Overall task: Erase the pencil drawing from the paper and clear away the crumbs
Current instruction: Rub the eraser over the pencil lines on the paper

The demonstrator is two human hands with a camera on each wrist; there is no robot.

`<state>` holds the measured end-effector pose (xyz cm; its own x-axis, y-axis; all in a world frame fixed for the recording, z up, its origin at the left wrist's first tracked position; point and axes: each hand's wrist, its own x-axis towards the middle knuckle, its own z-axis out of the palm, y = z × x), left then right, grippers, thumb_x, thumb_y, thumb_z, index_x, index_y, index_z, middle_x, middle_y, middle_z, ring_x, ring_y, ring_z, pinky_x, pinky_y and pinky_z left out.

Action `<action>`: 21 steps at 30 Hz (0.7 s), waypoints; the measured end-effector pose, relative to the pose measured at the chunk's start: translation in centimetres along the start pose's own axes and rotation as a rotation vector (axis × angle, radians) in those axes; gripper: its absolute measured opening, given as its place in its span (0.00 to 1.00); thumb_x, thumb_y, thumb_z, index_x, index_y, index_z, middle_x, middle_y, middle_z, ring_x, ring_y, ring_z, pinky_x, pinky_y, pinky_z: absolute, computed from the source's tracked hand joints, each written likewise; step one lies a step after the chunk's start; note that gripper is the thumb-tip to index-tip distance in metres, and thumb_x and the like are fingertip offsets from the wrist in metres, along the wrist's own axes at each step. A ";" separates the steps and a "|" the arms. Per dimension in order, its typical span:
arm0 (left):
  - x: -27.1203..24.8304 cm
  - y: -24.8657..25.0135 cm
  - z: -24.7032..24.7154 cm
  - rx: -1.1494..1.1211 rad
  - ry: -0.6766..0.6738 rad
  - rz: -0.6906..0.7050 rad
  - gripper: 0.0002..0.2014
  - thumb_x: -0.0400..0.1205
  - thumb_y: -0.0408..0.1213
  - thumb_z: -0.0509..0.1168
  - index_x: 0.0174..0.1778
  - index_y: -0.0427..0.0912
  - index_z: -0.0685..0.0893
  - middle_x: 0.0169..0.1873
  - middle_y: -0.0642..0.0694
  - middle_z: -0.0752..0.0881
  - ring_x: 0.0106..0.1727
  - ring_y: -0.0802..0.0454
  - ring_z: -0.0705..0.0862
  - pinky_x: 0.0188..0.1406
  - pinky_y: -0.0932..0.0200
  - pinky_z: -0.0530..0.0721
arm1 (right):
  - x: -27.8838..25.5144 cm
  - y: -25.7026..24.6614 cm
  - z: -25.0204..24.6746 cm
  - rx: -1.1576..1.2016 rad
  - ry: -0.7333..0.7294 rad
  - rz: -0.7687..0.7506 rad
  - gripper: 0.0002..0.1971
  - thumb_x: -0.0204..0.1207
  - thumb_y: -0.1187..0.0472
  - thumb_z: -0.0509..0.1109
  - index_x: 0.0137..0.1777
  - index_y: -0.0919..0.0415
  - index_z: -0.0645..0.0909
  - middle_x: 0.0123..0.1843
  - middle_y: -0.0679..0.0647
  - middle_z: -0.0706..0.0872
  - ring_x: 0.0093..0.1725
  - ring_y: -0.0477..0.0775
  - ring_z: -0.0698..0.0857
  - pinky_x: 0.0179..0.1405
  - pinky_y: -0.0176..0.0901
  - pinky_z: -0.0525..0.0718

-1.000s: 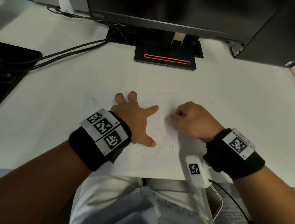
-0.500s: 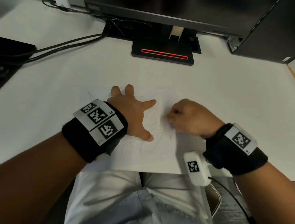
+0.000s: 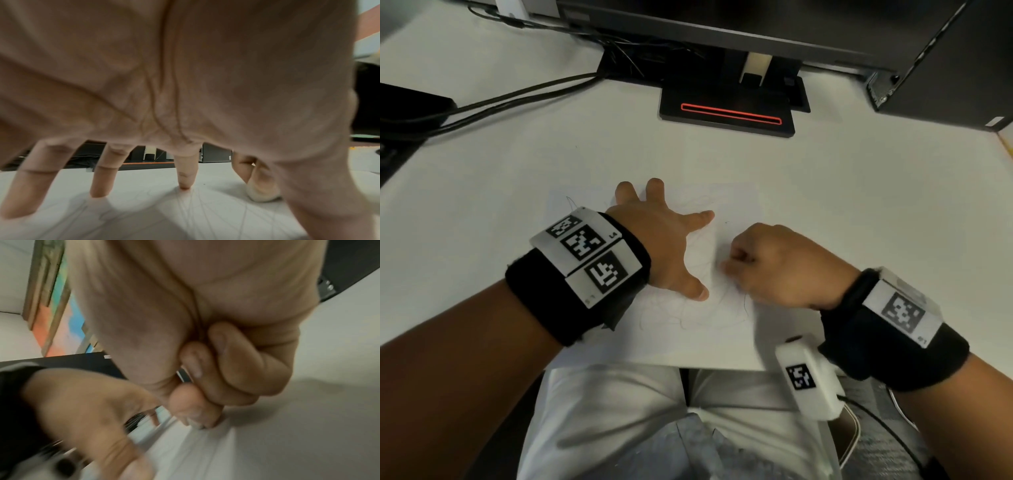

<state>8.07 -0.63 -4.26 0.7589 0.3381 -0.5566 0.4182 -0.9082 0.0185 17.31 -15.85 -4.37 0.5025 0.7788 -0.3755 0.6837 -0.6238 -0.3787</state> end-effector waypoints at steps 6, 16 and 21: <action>0.0 0.0 -0.1 0.008 -0.006 -0.002 0.55 0.64 0.79 0.67 0.81 0.78 0.39 0.73 0.42 0.53 0.73 0.31 0.58 0.56 0.44 0.80 | 0.3 0.3 -0.8 -0.032 0.070 0.022 0.16 0.81 0.57 0.63 0.41 0.70 0.83 0.37 0.62 0.88 0.36 0.57 0.83 0.29 0.42 0.75; 0.0 0.0 -0.1 0.015 -0.016 -0.001 0.56 0.63 0.79 0.67 0.80 0.78 0.39 0.75 0.41 0.52 0.73 0.30 0.57 0.63 0.40 0.80 | -0.4 -0.2 -0.2 -0.060 -0.007 -0.058 0.15 0.80 0.56 0.65 0.38 0.65 0.83 0.35 0.58 0.88 0.35 0.55 0.84 0.30 0.40 0.76; 0.1 0.0 -0.1 0.019 -0.016 -0.002 0.55 0.63 0.79 0.67 0.80 0.79 0.39 0.75 0.41 0.51 0.74 0.31 0.57 0.60 0.42 0.81 | 0.0 1.1 -1.5 -0.019 0.063 0.041 0.15 0.80 0.57 0.64 0.40 0.69 0.82 0.36 0.62 0.89 0.36 0.58 0.85 0.29 0.43 0.77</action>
<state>8.20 -0.61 -4.21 0.7496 0.3360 -0.5702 0.4103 -0.9120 0.0021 18.85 -16.41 -3.52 0.5623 0.7553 -0.3366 0.6713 -0.6547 -0.3475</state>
